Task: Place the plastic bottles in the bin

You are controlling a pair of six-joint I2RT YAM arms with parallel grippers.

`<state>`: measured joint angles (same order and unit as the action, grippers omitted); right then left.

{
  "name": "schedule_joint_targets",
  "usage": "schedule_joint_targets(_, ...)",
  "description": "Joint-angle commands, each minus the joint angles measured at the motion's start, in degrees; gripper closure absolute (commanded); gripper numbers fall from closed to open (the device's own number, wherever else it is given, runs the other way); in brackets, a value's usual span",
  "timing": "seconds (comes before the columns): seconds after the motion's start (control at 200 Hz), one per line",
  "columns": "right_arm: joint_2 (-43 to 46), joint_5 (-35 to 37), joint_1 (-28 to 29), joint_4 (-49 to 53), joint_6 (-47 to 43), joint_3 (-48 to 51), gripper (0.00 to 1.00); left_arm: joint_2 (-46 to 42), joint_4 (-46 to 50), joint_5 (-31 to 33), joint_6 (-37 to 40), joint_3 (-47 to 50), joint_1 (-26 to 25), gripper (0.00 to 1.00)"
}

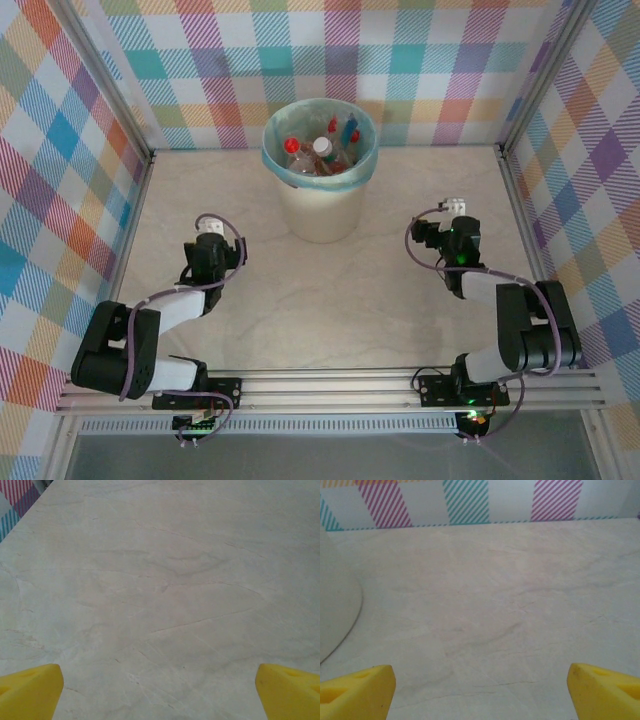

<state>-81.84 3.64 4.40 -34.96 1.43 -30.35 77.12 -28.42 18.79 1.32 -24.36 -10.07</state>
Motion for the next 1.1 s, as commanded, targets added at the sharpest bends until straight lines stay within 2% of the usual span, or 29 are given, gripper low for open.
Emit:
schedule_joint_targets(0.0,5.4,-4.7,-0.4,8.5,-1.0,-3.9,0.11,0.2,-4.5,-4.8,1.3,0.6,2.5,0.02)
schedule_joint_targets(0.175,7.5,-5.2,-0.4,5.8,-6.5,2.9,0.09,2.4,-8.0,-10.8,1.5,0.3,5.1,0.01)
schedule_joint_targets(0.37,1.3,-8.7,-0.5,-7.9,-6.5,8.0,0.09,5.0,-11.6,-18.1,2.4,0.4,5.6,0.00)
schedule_joint_targets(0.475,-1.9,-10.3,-2.6,-4.3,-4.9,4.3,0.08,5.8,-12.5,-17.9,2.5,0.6,5.6,0.00)
schedule_joint_targets(0.635,-6.5,-16.9,-7.6,-17.8,-0.6,9.0,0.07,10.0,-18.3,-16.9,2.2,1.7,5.6,0.00)
schedule_joint_targets(0.705,-6.0,-17.6,-7.6,-16.7,-1.4,9.0,0.07,12.5,-20.4,-16.5,2.2,1.6,5.7,0.00)
schedule_joint_targets(0.87,-6.2,-15.1,-7.6,-14.7,-0.4,7.8,0.00,12.5,-17.1,-13.7,0.5,0.0,5.9,0.00)
schedule_joint_targets(1.095,-5.9,-7.4,-6.6,-14.5,1.5,7.9,0.00,12.6,-17.0,-13.9,0.4,-0.2,6.1,0.00)
